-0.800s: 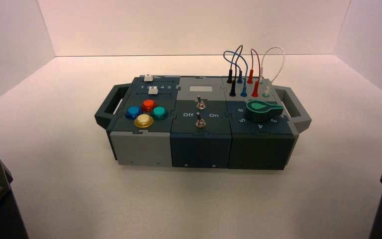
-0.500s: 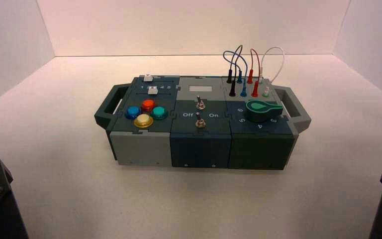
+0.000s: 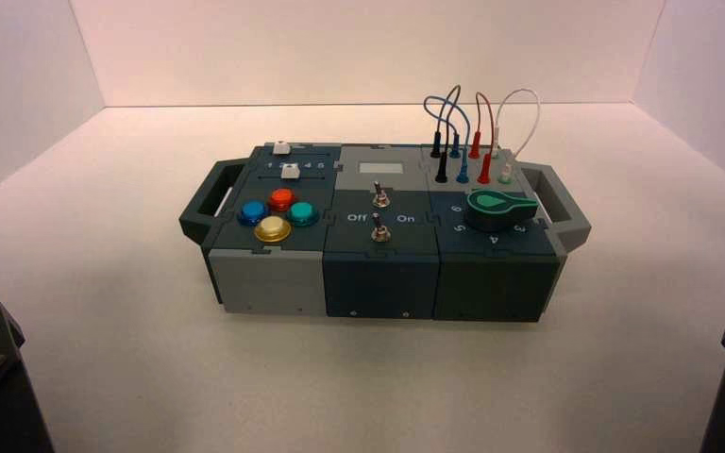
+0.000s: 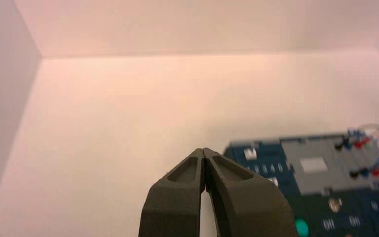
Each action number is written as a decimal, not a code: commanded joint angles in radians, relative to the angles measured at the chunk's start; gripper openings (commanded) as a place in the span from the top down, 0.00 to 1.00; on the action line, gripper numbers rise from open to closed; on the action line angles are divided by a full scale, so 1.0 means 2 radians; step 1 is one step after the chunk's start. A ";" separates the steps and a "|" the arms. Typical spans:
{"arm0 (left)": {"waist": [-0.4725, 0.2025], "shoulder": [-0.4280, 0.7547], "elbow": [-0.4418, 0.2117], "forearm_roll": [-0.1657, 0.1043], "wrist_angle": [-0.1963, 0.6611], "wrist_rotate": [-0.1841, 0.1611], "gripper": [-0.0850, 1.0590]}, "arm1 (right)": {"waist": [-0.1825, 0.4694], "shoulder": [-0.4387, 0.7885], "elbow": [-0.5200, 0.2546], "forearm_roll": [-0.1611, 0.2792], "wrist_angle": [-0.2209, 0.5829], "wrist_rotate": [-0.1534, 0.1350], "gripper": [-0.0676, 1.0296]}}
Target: Move the top slider to position 2.
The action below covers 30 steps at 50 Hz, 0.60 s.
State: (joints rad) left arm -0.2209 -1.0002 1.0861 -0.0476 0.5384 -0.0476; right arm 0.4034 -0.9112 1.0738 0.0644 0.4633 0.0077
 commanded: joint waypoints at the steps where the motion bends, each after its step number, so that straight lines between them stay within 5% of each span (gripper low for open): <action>1: -0.011 0.021 -0.030 0.002 0.022 0.003 0.95 | 0.010 0.017 -0.021 0.010 0.001 0.001 0.96; 10: -0.025 0.064 -0.067 0.002 0.070 0.018 0.95 | 0.027 0.044 -0.035 0.020 0.003 0.001 0.96; 30: -0.044 0.176 -0.125 0.000 0.107 0.021 0.95 | 0.033 0.108 -0.054 0.058 0.010 0.002 0.96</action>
State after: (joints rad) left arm -0.2961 -0.6888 0.8882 -0.0476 0.7409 -0.0107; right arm 0.4633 -0.7148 1.0032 0.1718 0.4878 0.0107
